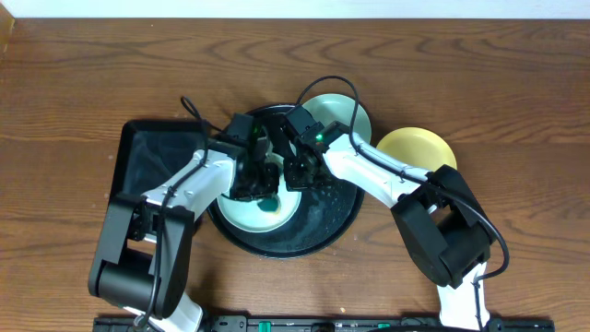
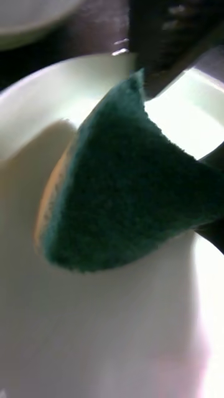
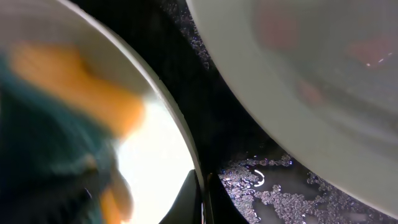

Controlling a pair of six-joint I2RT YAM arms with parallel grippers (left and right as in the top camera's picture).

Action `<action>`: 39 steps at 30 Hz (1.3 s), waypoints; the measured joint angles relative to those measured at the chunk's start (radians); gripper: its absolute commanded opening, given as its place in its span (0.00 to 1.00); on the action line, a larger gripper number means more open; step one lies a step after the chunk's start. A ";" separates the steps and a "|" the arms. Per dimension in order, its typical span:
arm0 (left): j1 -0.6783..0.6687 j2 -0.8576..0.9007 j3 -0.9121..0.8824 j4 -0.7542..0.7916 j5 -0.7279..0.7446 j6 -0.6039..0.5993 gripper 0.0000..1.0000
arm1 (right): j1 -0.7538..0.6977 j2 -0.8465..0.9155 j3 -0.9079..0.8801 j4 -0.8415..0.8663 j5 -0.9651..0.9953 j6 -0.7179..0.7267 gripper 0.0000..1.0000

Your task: Clean dirty plates on tray and stack at the side

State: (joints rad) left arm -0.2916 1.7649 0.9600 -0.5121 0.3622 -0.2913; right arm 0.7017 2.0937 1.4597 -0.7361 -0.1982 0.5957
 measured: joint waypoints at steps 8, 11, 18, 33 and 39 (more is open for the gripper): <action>-0.011 -0.012 0.007 -0.003 -0.457 -0.279 0.07 | 0.000 0.000 0.000 0.000 0.001 0.000 0.01; -0.013 -0.012 0.008 -0.040 -0.470 -0.318 0.08 | 0.000 0.000 0.000 0.000 0.001 0.000 0.01; 0.011 -0.013 0.016 -0.100 -0.103 -0.110 0.07 | -0.001 0.000 0.000 0.000 0.000 0.000 0.01; -0.007 -0.009 0.004 0.075 -0.348 -0.178 0.07 | -0.003 0.000 0.000 0.000 -0.003 0.000 0.01; -0.012 -0.024 0.039 -0.055 -0.483 -0.242 0.07 | -0.003 0.000 0.000 -0.001 -0.003 0.000 0.01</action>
State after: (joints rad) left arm -0.3035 1.7405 0.9993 -0.5674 -0.1211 -0.5335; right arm 0.6987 2.0937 1.4597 -0.7372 -0.2012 0.5957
